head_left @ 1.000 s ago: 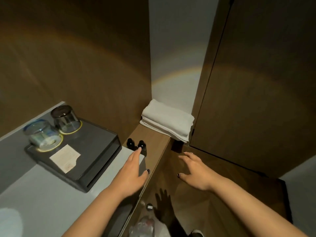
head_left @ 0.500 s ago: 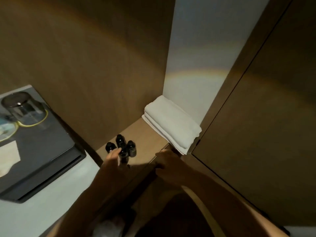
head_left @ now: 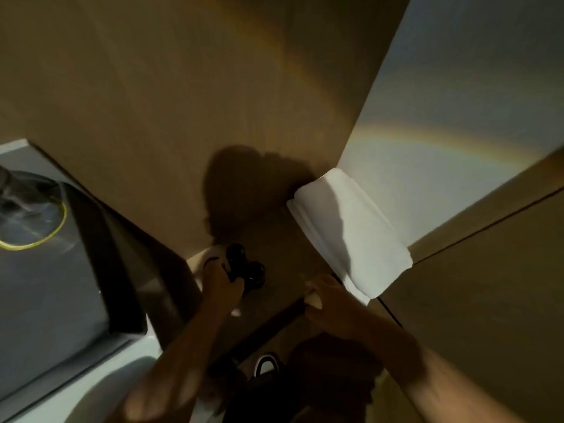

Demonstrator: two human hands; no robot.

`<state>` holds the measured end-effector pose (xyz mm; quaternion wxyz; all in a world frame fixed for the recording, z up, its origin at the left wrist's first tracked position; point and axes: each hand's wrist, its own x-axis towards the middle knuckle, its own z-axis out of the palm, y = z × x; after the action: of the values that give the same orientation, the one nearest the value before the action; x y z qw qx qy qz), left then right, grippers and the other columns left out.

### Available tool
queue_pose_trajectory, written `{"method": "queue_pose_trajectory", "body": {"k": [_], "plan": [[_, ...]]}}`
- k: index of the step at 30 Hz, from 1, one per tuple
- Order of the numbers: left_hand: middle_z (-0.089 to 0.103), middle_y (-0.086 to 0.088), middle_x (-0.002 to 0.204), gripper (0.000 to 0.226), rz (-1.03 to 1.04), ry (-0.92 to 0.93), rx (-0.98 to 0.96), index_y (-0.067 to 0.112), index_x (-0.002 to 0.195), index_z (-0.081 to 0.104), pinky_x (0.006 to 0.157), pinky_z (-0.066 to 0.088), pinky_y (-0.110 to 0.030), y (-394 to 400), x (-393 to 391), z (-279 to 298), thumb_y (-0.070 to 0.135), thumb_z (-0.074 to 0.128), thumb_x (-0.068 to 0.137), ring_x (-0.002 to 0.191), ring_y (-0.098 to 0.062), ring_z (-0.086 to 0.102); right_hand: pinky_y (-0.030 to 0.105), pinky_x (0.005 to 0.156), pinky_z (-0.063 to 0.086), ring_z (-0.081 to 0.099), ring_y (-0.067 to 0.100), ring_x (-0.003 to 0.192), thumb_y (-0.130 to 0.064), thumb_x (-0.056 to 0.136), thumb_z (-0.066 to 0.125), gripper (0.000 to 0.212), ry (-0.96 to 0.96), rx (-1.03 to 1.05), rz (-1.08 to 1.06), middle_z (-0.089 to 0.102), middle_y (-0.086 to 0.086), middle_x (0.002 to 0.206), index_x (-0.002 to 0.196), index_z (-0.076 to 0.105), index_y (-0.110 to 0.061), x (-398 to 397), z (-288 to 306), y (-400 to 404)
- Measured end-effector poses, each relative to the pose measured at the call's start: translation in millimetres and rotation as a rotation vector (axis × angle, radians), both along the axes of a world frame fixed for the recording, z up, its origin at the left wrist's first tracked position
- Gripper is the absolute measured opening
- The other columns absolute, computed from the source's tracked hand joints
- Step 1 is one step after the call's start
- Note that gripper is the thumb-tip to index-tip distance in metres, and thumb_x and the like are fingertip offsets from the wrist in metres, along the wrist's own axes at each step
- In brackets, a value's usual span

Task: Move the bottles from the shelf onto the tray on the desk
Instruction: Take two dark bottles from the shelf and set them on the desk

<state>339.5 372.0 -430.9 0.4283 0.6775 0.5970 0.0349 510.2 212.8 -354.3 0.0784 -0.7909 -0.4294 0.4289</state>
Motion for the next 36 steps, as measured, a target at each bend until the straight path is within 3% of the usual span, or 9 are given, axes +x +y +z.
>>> {"method": "queue_pose_trajectory", "body": {"k": [6, 10, 13, 17, 19, 22, 25, 32, 36], "plan": [[0.043, -0.024, 0.14, 0.057, 0.043, 0.109, -0.059, 0.001, 0.137, 0.042, 0.106, 0.035, -0.041, 5.1, 17.2, -51.6, 0.013, 0.063, 0.085, 0.128, -0.039, 0.043, 0.028, 0.101, 0.036, 0.035, 0.023, 0.136, -0.025, 0.091, 0.055, 0.059, 0.074, -0.048, 0.021, 0.027, 0.003, 0.151, 0.146, 0.035, -0.02, 15.8, -43.2, 41.0], [0.052, -0.018, 0.129, 0.048, 0.116, 0.069, -0.141, 0.001, 0.133, 0.044, 0.094, 0.038, -0.03, 8.7, 31.8, -84.4, 0.002, 0.058, 0.087, 0.122, -0.036, 0.049, 0.039, 0.106, 0.039, 0.033, 0.025, 0.138, -0.029, 0.091, 0.053, 0.061, 0.12, -0.11, 0.031, 0.023, 0.003, 0.154, 0.148, 0.031, -0.021, 24.5, -74.6, 59.4], [0.058, -0.011, 0.113, 0.03, 0.124, 0.052, -0.058, 0.001, 0.116, 0.057, 0.089, 0.027, -0.016, 13.9, 37.0, -113.3, -0.001, 0.057, 0.086, 0.112, -0.025, 0.053, 0.031, 0.087, 0.049, 0.047, 0.022, 0.123, -0.028, 0.089, 0.052, 0.061, 0.184, -0.134, 0.011, 0.027, 0.001, 0.151, 0.146, 0.032, -0.025, 30.0, -102.3, 66.6], [0.058, -0.004, 0.118, 0.035, 0.144, -0.003, -0.08, 0.027, 0.115, 0.054, 0.096, 0.048, -0.047, 19.1, 15.1, -233.6, 0.041, 0.051, 0.083, 0.112, -0.024, 0.056, 0.018, 0.056, 0.04, 0.058, 0.013, 0.088, -0.026, 0.091, 0.052, 0.055, 0.259, -0.146, -0.028, 0.036, 0.001, 0.142, 0.143, 0.035, -0.027, 41.2, -141.9, 70.7], [0.054, -0.011, 0.127, 0.053, 0.172, -0.023, -0.087, 0.023, 0.125, 0.051, 0.097, 0.047, -0.052, 13.8, 21.0, -231.3, 0.056, 0.051, 0.084, 0.117, -0.029, 0.054, 0.016, 0.051, 0.04, 0.06, 0.01, 0.079, -0.026, 0.09, 0.053, 0.054, 0.305, -0.166, -0.078, 0.046, 0.001, 0.133, 0.141, 0.037, -0.029, 45.8, -160.6, 70.4], [0.037, -0.018, 0.146, 0.055, 0.193, 0.022, 0.027, 0.011, 0.143, 0.038, 0.108, 0.037, -0.042, 8.6, 52.0, -185.4, 0.022, 0.058, 0.093, 0.13, -0.035, 0.043, 0.014, 0.05, 0.038, 0.056, 0.006, 0.074, -0.027, 0.09, 0.053, 0.051, 0.317, -0.162, -0.096, 0.052, 0.001, 0.124, 0.139, 0.039, -0.03, 54.2, -191.9, 69.3], [0.043, -0.024, 0.139, 0.051, 0.316, -0.001, 0.183, 0.006, 0.14, 0.042, 0.104, 0.035, -0.033, 8.4, 56.4, -208.9, 0.001, 0.056, 0.09, 0.128, -0.036, 0.045, 0.013, 0.054, 0.037, 0.052, 0.002, 0.073, -0.03, 0.092, 0.054, 0.049, 0.286, -0.146, -0.063, 0.051, 0.0, 0.122, 0.138, 0.039, -0.027, 60.4, -219.6, 68.8], [0.049, -0.006, 0.139, 0.049, 0.516, -0.17, 0.151, 0.014, 0.136, 0.042, 0.11, 0.036, -0.042, 2.6, 50.1, -234.1, 0.008, 0.059, 0.09, 0.13, -0.02, 0.043, 0.01, 0.061, 0.038, 0.046, -0.006, 0.076, -0.028, 0.094, 0.055, 0.05, 0.261, -0.117, -0.048, 0.044, -0.021, 0.106, 0.141, 0.037, -0.027, 57.0, -263.6, 72.2], [0.051, -0.003, 0.13, 0.039, 0.599, -0.242, 0.228, 0.022, 0.126, 0.042, 0.104, 0.04, -0.037, -8.1, 44.0, -236.8, 0.013, 0.058, 0.092, 0.124, -0.018, 0.047, 0.008, 0.067, 0.039, 0.048, -0.004, 0.088, -0.026, 0.093, 0.057, 0.051, 0.233, -0.078, -0.042, 0.045, -0.011, 0.126, 0.14, 0.038, -0.03, 52.3, -277.6, 75.3]]}}
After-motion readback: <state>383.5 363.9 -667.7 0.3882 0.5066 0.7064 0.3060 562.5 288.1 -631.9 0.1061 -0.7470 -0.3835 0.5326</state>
